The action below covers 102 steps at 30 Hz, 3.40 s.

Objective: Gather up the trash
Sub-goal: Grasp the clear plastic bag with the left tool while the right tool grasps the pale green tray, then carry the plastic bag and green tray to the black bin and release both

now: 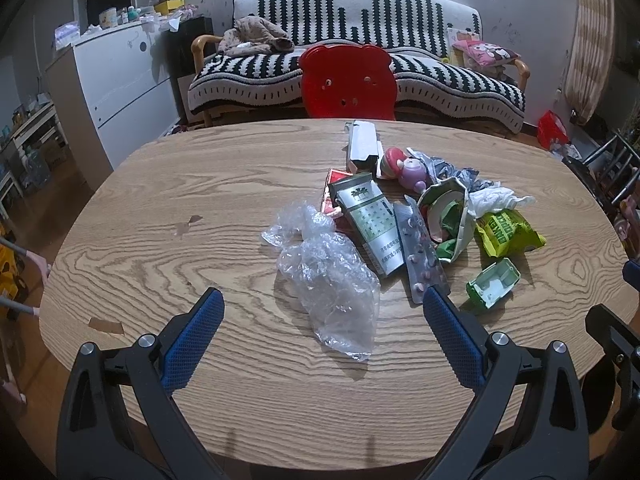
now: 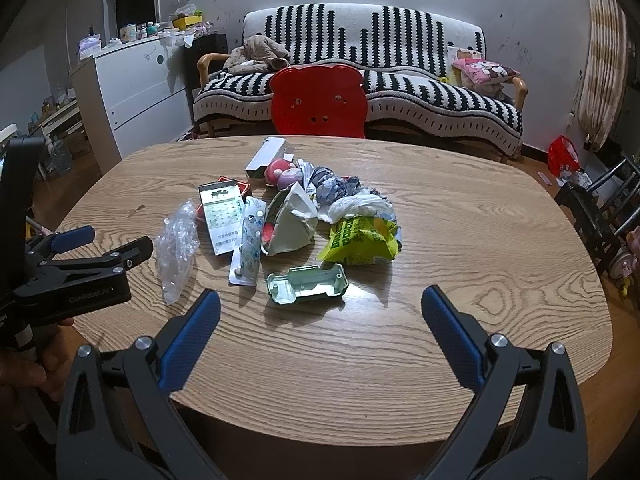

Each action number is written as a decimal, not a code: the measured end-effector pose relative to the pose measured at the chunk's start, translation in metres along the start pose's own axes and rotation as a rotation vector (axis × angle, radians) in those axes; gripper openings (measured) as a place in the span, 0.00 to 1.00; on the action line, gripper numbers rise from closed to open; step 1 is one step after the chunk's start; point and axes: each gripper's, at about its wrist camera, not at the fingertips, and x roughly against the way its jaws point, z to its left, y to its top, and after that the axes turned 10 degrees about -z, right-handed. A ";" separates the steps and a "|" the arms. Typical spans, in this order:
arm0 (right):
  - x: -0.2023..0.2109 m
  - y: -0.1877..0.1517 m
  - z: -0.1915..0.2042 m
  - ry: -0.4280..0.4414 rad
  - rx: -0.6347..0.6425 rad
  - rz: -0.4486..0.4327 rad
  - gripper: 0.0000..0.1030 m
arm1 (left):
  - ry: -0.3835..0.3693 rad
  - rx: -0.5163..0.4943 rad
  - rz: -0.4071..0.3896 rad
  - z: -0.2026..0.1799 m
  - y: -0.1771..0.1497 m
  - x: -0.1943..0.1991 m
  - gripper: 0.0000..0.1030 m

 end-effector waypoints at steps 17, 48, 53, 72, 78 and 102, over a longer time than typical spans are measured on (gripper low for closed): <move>-0.094 -0.028 0.001 0.060 0.015 0.136 0.95 | -0.010 0.030 0.098 0.015 -0.013 -0.079 0.94; -0.082 -0.008 -0.015 0.089 0.008 0.067 0.76 | -0.106 0.061 0.065 0.029 0.007 -0.044 0.05; -0.049 -0.005 -0.051 0.033 -0.038 0.027 0.76 | -0.154 0.034 0.031 0.005 0.018 -0.034 0.05; 0.158 -0.166 -0.388 -0.519 -0.539 0.011 0.76 | -0.861 -0.397 0.035 -0.361 -0.051 0.054 0.05; 0.195 -0.250 -0.449 -0.579 -0.687 0.106 0.76 | -1.086 -0.569 0.170 -0.465 -0.137 0.070 0.05; 0.185 -0.289 -0.488 -0.564 -0.863 0.171 0.86 | -1.142 -0.572 0.363 -0.567 -0.209 0.022 0.74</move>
